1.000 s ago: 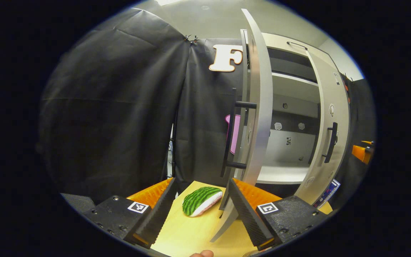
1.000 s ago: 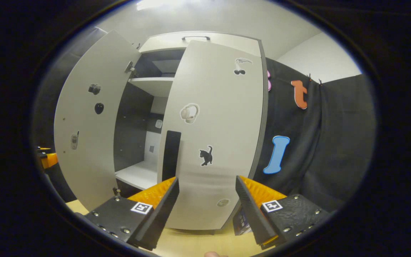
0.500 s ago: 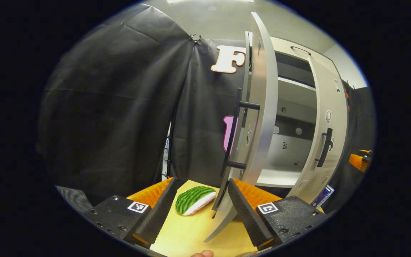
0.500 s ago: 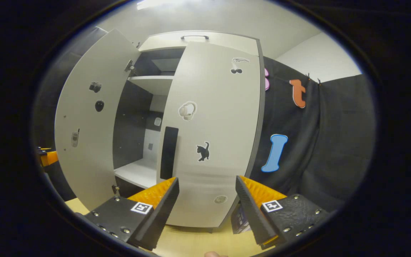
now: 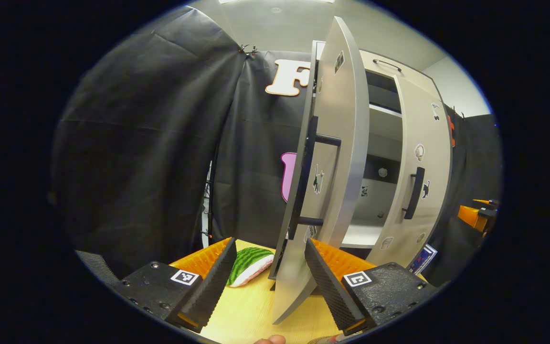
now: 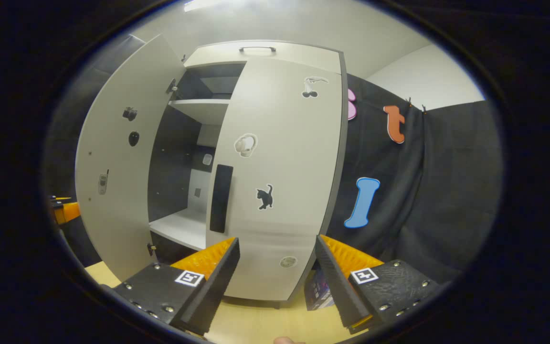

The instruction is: Grasp the bottle in the cabinet with the left hand and place it on the coaster, then close the right door with the right hand and the left door with the left hand.

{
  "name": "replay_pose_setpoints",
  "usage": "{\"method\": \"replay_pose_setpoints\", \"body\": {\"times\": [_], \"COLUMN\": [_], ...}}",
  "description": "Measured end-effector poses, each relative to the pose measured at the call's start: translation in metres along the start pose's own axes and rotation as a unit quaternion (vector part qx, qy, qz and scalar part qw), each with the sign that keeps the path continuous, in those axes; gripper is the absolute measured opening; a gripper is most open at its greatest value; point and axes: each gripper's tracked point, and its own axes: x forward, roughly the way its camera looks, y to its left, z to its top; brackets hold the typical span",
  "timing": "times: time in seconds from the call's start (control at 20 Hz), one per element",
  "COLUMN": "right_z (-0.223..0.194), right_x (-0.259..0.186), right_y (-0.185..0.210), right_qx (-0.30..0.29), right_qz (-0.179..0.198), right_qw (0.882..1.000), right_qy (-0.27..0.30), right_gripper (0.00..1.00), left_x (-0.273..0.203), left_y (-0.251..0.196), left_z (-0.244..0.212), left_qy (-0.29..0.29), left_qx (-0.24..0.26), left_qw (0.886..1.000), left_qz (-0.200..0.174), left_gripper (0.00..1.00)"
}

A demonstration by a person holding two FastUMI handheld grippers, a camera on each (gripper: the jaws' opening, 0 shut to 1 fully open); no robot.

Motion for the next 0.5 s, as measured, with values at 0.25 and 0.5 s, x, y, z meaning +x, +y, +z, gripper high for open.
{"method": "replay_pose_setpoints", "body": {"times": [0.25,0.5], "right_z": [-0.004,-0.007], "right_x": [-0.006,-0.010], "right_y": [-0.009,-0.013], "right_qx": [0.005,0.007], "right_qz": [-0.009,-0.014], "right_qw": [1.000,1.000], "right_qy": [0.003,0.005], "right_gripper": [0.96,0.96], "left_x": [0.001,0.002], "left_y": [-0.012,-0.020], "left_z": [-0.002,-0.003], "left_qy": [0.006,0.008], "left_qx": [-0.001,0.008], "left_qw": [1.000,1.000], "left_qz": [-0.015,-0.025], "left_gripper": [0.95,0.95]}}
